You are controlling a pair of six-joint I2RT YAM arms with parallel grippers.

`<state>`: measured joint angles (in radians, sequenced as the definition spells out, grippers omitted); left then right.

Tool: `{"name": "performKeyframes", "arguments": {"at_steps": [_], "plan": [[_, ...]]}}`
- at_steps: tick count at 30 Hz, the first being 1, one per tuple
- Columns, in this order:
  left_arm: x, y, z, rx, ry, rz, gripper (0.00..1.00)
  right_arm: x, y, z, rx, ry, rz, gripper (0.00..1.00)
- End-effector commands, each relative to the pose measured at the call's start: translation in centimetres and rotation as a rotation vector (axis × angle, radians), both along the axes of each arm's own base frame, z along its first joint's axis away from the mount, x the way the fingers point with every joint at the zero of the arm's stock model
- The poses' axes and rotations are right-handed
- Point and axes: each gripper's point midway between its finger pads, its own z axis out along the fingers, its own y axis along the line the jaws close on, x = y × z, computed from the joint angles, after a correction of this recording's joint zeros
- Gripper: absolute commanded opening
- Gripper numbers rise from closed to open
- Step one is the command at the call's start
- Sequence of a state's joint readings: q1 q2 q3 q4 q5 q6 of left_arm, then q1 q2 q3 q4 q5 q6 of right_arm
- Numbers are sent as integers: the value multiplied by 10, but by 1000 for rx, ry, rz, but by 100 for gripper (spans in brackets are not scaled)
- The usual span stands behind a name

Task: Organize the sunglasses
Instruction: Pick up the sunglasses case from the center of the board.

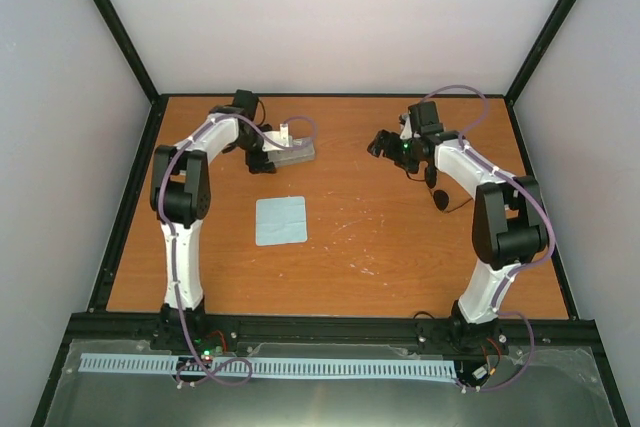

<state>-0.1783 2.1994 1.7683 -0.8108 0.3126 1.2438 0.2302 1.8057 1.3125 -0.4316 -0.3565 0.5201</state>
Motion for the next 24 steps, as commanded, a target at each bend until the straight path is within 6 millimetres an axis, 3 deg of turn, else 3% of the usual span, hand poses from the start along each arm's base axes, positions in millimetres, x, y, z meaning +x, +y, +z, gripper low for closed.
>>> {"name": "performKeyframes", "arguments": {"at_steps": [1, 9, 14, 15, 17, 19, 21, 24], "plan": [[12, -8, -4, 8, -9, -12, 89, 4, 7, 2, 18, -5, 17, 93], [37, -15, -8, -24, -18, 68, 90, 0, 8, -5, 26, 10, 25, 93], [37, -16, -18, -19, 18, 64, 86, -3, 8, -10, 25, 21, 31, 93], [36, -16, -20, -16, 26, 63, 80, -4, 8, -11, 25, 23, 32, 92], [33, -17, -24, -15, 49, 67, 51, -4, 8, -11, 25, 23, 38, 91], [29, -20, -22, -28, 76, 73, 35, -5, 9, -10, 26, 18, 50, 88], [20, -28, -14, -62, 131, 81, 28, -6, 9, -8, 27, 1, 53, 88], [1, -51, 16, -190, 262, 106, 24, -13, 17, 9, 18, -133, 100, 90]]}}
